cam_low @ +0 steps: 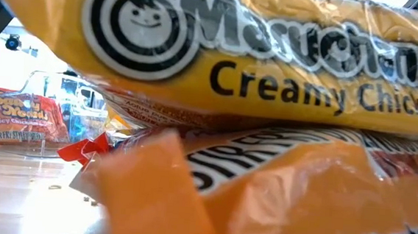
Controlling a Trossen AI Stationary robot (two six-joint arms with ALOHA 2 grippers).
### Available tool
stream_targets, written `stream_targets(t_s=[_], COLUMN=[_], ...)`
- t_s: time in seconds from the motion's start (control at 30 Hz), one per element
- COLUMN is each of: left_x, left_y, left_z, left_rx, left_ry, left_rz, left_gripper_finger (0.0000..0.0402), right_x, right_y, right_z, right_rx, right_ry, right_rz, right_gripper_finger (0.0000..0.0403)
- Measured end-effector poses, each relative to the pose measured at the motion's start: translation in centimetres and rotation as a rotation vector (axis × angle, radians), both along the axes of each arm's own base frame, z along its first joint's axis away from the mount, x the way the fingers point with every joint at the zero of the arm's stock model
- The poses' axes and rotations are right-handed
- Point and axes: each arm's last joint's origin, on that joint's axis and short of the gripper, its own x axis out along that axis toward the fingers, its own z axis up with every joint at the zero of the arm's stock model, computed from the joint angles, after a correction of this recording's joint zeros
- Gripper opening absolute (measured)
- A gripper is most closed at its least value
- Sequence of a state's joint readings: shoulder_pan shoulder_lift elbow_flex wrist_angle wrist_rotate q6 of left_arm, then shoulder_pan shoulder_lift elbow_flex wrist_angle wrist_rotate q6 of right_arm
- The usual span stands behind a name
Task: Sort Maruchan noodles
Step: Put the noodles pack into the bottom transparent bin
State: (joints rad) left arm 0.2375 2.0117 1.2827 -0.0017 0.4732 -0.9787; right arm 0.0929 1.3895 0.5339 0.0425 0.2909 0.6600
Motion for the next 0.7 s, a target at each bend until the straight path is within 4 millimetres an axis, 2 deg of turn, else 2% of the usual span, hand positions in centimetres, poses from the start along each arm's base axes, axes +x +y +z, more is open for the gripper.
stream_targets(t_s=[0.23,0.4,0.7], left_x=[0.0,-0.2,-0.8], left_y=[0.0,0.2,1.3], left_z=[0.0,0.3,1.5], left_rx=[0.008,0.047,0.186], left_ry=[-0.004,-0.020,-0.075], left_rz=[-0.007,-0.041,-0.118], left_gripper_finger=[0.0111,0.0107,0.0102], right_x=[-0.1,-0.9,-3.8], right_y=[0.0,-0.1,-0.3], right_z=[0.4,2.2,6.0], right_rx=[-0.010,-0.016,-0.022], right_ry=[-0.005,-0.041,-0.111], right_rz=[0.022,0.028,0.039], right_gripper_finger=[0.0043,0.0043,0.0043])
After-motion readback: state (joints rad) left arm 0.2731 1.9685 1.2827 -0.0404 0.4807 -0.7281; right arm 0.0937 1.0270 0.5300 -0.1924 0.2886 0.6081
